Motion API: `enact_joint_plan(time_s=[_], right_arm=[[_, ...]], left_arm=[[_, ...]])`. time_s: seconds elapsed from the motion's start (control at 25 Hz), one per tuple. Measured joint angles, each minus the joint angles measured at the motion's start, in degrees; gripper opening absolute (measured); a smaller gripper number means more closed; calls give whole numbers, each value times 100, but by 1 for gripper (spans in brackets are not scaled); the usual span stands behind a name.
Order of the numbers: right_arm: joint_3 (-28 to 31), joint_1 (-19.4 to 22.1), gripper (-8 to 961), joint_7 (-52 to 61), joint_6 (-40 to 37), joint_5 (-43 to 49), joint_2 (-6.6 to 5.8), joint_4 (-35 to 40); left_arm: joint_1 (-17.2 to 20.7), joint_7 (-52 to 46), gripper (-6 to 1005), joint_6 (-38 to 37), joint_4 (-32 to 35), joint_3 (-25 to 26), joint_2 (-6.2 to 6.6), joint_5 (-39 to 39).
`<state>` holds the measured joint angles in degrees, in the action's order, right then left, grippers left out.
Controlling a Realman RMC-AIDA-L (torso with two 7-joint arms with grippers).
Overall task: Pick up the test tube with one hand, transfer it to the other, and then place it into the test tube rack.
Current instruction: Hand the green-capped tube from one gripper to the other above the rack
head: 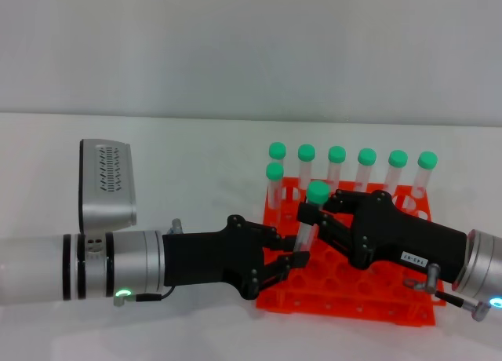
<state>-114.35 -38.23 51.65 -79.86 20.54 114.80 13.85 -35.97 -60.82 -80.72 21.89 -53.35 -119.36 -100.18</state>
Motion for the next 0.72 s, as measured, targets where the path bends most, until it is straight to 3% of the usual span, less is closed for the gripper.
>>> enact_joint_plan(time_s=[0.72], right_arm=[[79,0,191,2,3,-18,25,30]], left_arm=[[37,211,301,247,-148,-220,-21,494]])
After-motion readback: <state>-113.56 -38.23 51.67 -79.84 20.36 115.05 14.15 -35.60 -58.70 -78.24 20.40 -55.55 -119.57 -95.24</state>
